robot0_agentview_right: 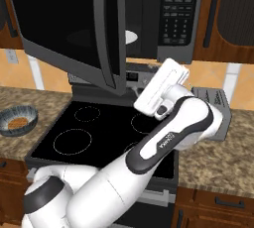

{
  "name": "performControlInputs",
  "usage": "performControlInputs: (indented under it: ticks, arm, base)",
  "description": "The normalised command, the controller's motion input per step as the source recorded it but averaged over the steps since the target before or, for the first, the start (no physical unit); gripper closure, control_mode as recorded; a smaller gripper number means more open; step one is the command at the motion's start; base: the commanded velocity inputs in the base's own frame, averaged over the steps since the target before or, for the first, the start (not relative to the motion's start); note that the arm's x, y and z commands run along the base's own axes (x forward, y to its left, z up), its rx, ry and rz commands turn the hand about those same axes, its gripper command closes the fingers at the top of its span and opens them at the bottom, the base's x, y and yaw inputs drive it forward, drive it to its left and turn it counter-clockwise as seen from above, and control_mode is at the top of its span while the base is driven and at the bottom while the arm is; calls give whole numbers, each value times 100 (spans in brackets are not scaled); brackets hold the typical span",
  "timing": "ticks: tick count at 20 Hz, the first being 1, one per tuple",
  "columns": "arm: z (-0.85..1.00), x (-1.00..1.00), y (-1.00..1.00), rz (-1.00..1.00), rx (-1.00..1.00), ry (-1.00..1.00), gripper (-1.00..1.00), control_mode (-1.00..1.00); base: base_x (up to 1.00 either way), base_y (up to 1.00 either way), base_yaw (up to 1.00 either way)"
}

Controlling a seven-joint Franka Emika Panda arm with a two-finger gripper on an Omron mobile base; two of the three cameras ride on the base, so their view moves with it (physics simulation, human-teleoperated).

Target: Open the microwave, place the bowl with waffle inside the microwave, then close the microwave door and turn it on.

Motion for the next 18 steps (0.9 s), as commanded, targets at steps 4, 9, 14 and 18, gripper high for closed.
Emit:
performControlInputs:
  ticks: [4,9,14,18]
  arm:
    - [6,-36,99,39,-43,-50,-100,-100]
    - [23,-97,100,24,-33,-44,-100,-100]
    - [6,-100,100,22,-18,-31,-100,-100]
    - [0,-100,100,11,-11,-28,-100,-100]
  base:
    - [0,0,0]
    - [0,0,0]
    - [0,0,0]
    - [0,0,0]
